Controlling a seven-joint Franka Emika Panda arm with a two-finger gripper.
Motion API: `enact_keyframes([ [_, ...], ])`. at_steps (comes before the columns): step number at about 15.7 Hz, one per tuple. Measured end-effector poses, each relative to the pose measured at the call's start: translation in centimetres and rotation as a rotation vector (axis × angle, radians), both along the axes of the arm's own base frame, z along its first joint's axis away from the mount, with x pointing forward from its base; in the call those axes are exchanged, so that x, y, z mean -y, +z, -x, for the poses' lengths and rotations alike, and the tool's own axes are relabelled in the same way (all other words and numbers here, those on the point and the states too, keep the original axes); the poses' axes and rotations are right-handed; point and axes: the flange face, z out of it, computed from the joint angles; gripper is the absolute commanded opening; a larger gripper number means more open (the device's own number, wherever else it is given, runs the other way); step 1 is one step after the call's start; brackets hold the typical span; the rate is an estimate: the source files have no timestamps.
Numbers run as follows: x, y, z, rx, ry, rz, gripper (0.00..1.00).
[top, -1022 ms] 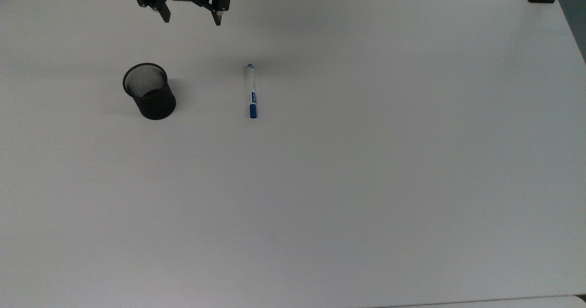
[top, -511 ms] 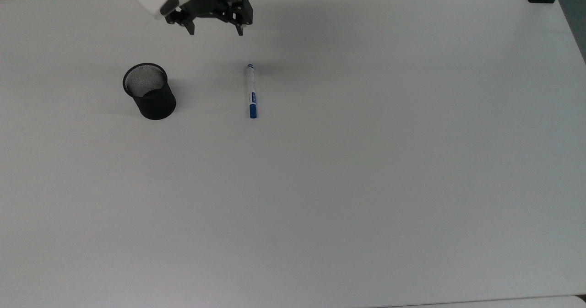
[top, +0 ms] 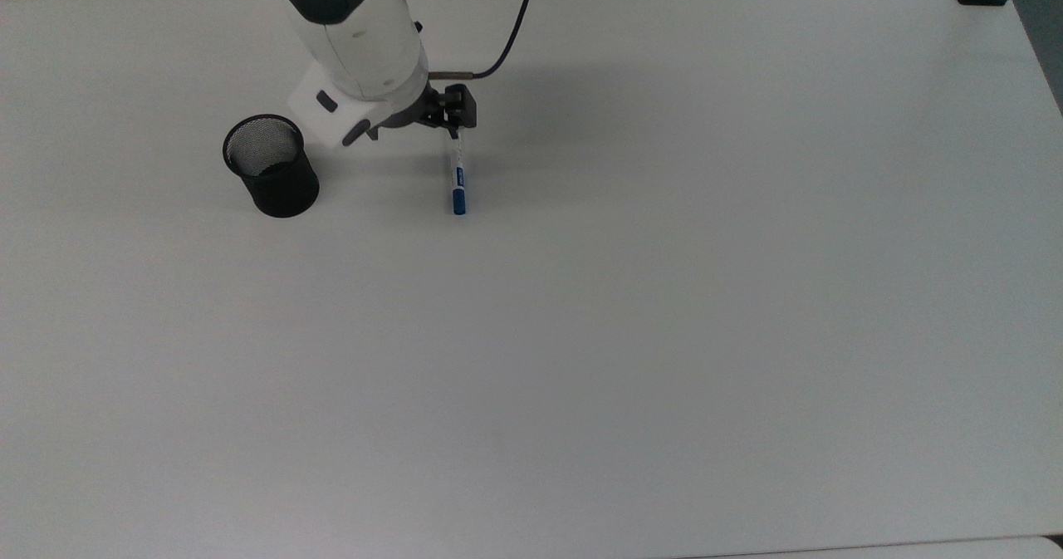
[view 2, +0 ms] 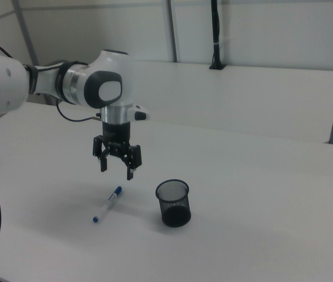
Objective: Insert the marker
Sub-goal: 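Move the open gripper over the blue-capped white marker and lower it, then close the gripper on the marker's body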
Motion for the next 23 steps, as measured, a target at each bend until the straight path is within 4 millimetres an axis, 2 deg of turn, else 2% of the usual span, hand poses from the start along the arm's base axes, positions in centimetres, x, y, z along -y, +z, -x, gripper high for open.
enact_keyframes([
  [5,-2.3,-4.2,-0.8,0.026,0.039,0.01,0.88],
  [9,-3.1,-5.0,-0.6,0.034,0.052,0.011,0.7],
  [16,-3.5,-6.3,-0.2,0.007,0.057,0.013,0.67],
  [21,-5.5,-8.3,-0.4,0.007,0.079,0.024,0.55],
  [23,-6.0,-9.1,-0.7,0.017,0.083,0.037,0.4],
])
